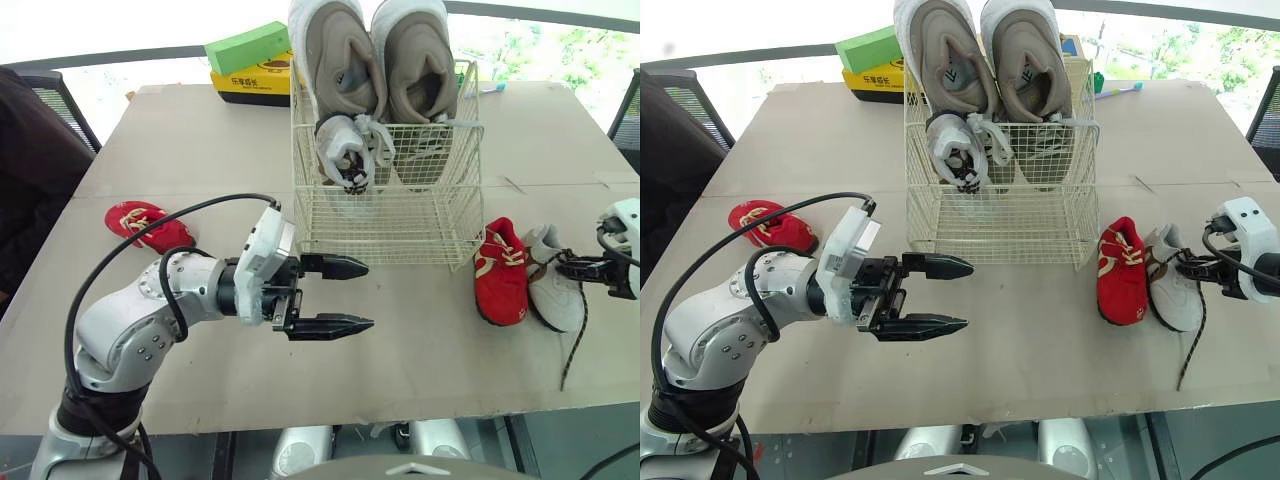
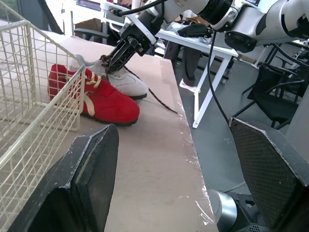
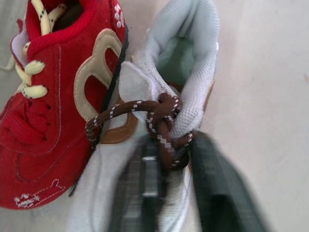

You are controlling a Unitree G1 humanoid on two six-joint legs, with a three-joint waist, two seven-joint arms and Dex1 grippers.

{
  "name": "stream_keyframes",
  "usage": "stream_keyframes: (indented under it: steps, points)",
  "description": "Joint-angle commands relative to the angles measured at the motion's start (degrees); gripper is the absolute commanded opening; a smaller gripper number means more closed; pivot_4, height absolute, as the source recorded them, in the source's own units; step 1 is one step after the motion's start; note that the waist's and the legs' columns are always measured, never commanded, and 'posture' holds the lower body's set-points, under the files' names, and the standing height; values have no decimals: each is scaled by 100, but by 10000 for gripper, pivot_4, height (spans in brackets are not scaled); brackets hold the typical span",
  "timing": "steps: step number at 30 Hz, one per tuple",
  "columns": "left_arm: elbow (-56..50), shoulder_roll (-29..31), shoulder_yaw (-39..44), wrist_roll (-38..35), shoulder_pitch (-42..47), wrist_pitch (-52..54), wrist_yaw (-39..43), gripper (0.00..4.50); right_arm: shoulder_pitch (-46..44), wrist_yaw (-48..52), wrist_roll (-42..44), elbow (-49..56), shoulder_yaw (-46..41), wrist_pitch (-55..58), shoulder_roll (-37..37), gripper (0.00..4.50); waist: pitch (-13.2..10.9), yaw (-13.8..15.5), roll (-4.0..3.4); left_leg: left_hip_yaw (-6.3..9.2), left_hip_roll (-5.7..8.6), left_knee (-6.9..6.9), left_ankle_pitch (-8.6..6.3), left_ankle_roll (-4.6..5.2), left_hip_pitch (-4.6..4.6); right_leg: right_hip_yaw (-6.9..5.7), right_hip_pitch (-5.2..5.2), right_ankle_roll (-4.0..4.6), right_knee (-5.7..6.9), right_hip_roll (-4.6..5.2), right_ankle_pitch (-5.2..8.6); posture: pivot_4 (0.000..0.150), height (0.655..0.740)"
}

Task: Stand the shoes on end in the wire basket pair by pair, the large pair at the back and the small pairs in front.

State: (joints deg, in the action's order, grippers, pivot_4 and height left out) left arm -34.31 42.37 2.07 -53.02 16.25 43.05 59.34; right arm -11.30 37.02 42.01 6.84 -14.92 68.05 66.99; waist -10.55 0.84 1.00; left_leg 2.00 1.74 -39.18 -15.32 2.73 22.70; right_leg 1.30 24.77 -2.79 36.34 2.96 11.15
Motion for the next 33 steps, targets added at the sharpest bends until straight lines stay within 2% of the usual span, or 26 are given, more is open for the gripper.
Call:
stream_keyframes:
  steps: [1,4,7,10,13,14,16,17,18,20,24,31,33]
  points:
    - [-103,-5,11,24,56,-158,-11,39721,270,-75,74,490,-1179,147,-110,617,0,3,0,1,0,0,0,0,0,-1,0,-1,0,0,0,1500,7400]
    - [-2,-84,80,-112,32,-133,-104,39721,320,-89,804,1256,-2758,-87,-982,617,1,-12,-6,5,-1,0,0,0,5,-2,1,-24,-2,-6,-14,1500,7400]
    - [94,-265,99,-196,24,-130,-263,39721,147,-266,1607,2213,-3711,-667,-1783,617,3,-18,-9,0,-5,3,0,0,-2,4,0,-35,-1,-14,-16,1500,7400]
    - [121,-424,72,-127,5,-226,-364,39721,-480,-1117,2332,2837,-3708,-1168,-2334,617,3,-59,-9,-4,-13,2,0,0,-7,9,-1,-43,2,-20,-14,1500,7400]
    - [149,-740,137,23,-101,-425,-778,39721,-1511,-2230,2334,3326,-2975,-2082,-3161,617,5,-125,-7,-6,-13,-1,0,0,-13,12,-5,-41,4,-18,-15,1500,7400]
    - [164,-808,172,35,-132,-478,-848,39721,-1726,-2458,2060,3491,-2629,-2365,-3462,617,5,-140,-7,-8,-13,-1,0,-1,-15,15,-5,-39,4,-18,-16,1500,7400]
    - [174,-899,262,76,-230,-629,-912,39721,-1841,-2924,869,3833,-1595,-3105,-4218,617,10,-165,-3,-7,-13,2,0,-1,-16,15,-2,-32,6,-18,-20,1500,7400]
    - [185,-1012,428,-173,-274,-662,-973,39721,-1744,-2999,-64,3885,-860,-3604,-4372,617,11,-164,-5,-6,-17,3,0,-3,-16,14,0,-31,10,-19,-21,1500,7400]
    - [211,-1110,573,-354,-306,-721,-998,39721,-1635,-2969,-675,3853,-336,-3955,-4463,617,12,-163,-8,-5,-16,8,0,-4,-13,14,6,-31,12,-19,-21,1500,7400]
    - [147,-1095,810,-275,-628,-977,-822,39721,-1408,-2956,-1632,3556,541,-4760,-4810,617,12,-162,-7,-6,-12,11,12,-25,3,14,29,-30,20,-14,-21,1500,7400]
    - [63,-954,1136,22,-1056,-1408,-628,39721,-1207,-2739,-2583,2910,1375,-5913,-5184,617,10,-147,-11,-13,-2,14,21,-40,14,19,43,-28,23,-5,-22,1500,7400]
    - [-186,-797,1339,113,-1610,-1642,-782,39721,-791,-2664,-3694,1283,1902,-7851,-5623,617,12,-150,-10,-9,-2,14,7,-16,-7,17,24,-4,22,-5,-9,1500,7400]
    - [-298,-809,1307,74,-1595,-1604,-970,39721,-707,-2631,-3748,891,1982,-8191,-5779,617,12,-162,-10,-9,-2,14,7,-16,-10,18,24,-4,24,-6,-9,1500,7400]
